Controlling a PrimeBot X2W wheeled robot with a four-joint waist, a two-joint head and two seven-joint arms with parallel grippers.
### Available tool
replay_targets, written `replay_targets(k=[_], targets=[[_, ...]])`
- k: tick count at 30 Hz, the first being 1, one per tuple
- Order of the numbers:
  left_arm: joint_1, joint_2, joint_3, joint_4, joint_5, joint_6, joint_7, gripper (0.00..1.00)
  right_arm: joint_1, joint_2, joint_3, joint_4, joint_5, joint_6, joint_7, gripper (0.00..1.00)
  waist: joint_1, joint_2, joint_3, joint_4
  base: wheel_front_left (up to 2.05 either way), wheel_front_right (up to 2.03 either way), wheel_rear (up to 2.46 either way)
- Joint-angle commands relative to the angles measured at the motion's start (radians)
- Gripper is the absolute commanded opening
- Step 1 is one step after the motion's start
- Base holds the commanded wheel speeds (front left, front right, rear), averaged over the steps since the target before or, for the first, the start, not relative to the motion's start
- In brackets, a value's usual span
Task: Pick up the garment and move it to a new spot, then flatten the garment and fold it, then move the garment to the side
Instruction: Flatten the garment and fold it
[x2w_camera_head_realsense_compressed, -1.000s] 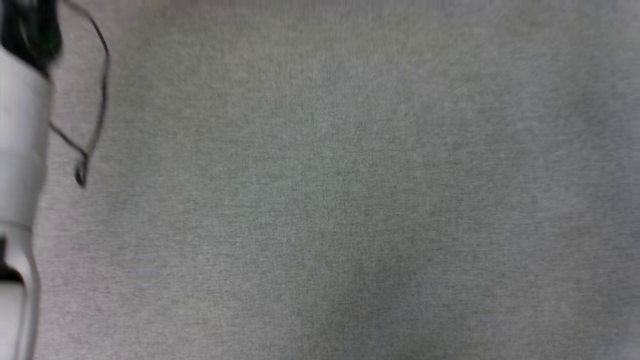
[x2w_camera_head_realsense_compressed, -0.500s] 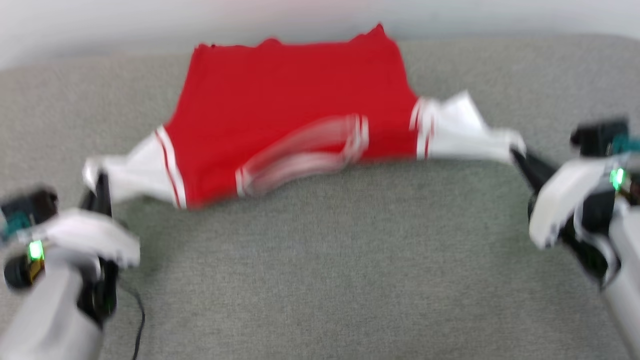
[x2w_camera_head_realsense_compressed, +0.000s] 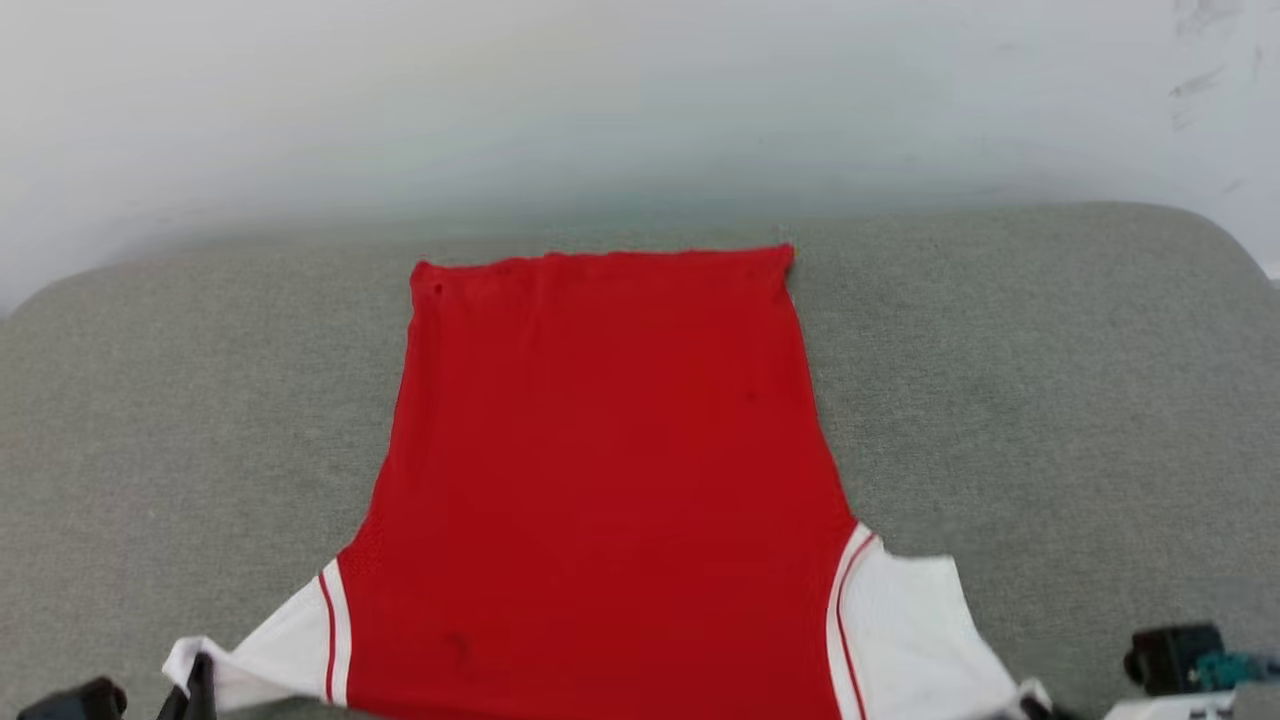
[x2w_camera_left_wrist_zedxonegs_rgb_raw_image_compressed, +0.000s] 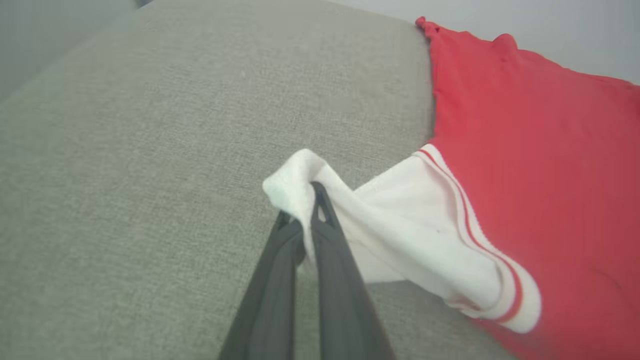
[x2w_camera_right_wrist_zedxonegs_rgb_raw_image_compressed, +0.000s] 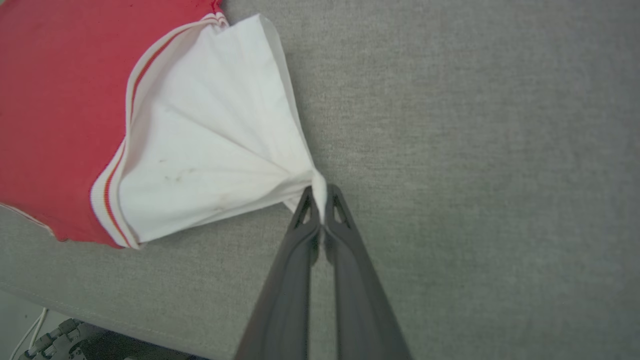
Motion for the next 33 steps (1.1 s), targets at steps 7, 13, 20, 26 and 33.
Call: replay_targets(k=[7, 13, 20, 26, 33], targets=[[0.120, 0.013, -0.006, -0.166, 0.014, 0.101, 0.025, 0.00, 0.177, 0.084, -0.058, -0.167, -0.058, -0.001, 0.202, 0.27, 0.0005, 0.0000, -0.004, 0.012, 0.00, 0.00, 0.00], [0.082, -0.013, -0.027, -0.246, 0.040, 0.122, 0.008, 0.00, 0.074, 0.078, -0.098, -0.211, -0.076, -0.001, 0.172, 1.00, 0.0005, 0.0000, 0.019, 0.035, 0.00, 0.00, 0.00], [-0.005, -0.036, -0.058, -0.305, 0.087, 0.115, -0.006, 0.00, -0.201, 0.048, -0.179, -0.051, -0.055, -0.001, 0.014, 1.00, 0.0005, 0.0000, 0.099, 0.092, 0.00, 0.00, 0.00], [-0.158, -0.099, -0.092, -0.331, 0.151, 0.074, -0.038, 0.00, -0.652, -0.044, -0.148, 0.232, -0.013, -0.001, -0.006, 1.00, 0.0005, 0.0000, 0.275, 0.198, 0.00, 0.00, 0.00], [-0.255, -0.155, -0.109, -0.306, 0.192, 0.018, -0.053, 0.00, -0.972, -0.107, -0.100, 0.401, 0.005, -0.001, 0.215, 1.00, 0.0005, 0.0000, 0.390, 0.284, 0.00, 0.00, 0.00]])
